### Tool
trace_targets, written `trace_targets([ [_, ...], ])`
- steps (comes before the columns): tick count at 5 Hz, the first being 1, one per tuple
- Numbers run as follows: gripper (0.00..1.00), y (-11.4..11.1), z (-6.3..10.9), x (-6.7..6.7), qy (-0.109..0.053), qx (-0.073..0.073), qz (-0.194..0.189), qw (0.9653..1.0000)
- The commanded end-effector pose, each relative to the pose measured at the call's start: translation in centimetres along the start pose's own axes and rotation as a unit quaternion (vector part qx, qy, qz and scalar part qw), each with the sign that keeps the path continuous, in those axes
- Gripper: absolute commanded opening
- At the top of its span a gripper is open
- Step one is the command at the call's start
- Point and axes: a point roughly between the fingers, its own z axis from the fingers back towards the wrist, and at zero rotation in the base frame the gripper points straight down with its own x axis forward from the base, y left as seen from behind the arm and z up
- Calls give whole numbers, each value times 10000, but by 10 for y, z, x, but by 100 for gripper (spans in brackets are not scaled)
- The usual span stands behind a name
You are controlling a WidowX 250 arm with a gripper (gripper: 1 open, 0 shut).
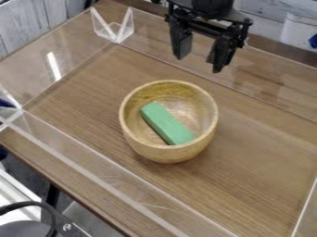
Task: Remove the green block from inside the brown bowl and put it on the table
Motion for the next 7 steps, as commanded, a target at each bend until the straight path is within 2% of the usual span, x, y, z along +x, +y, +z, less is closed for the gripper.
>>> trace_targets([
  [1,100,2,-10,-7,127,-4,260,9996],
  [2,100,9,-26,-24,234,-20,658,9976],
  [3,100,17,-39,-37,271,-117,1419,9894],
  [4,100,25,-50,-44,264,-269,2270,9732],
  [5,100,32,-61,-48,248,-435,3053,9509],
  [6,100,33,-72,-45,268,-473,3290,9428],
  [7,100,29,-81,-41,277,-461,3327,9415],
])
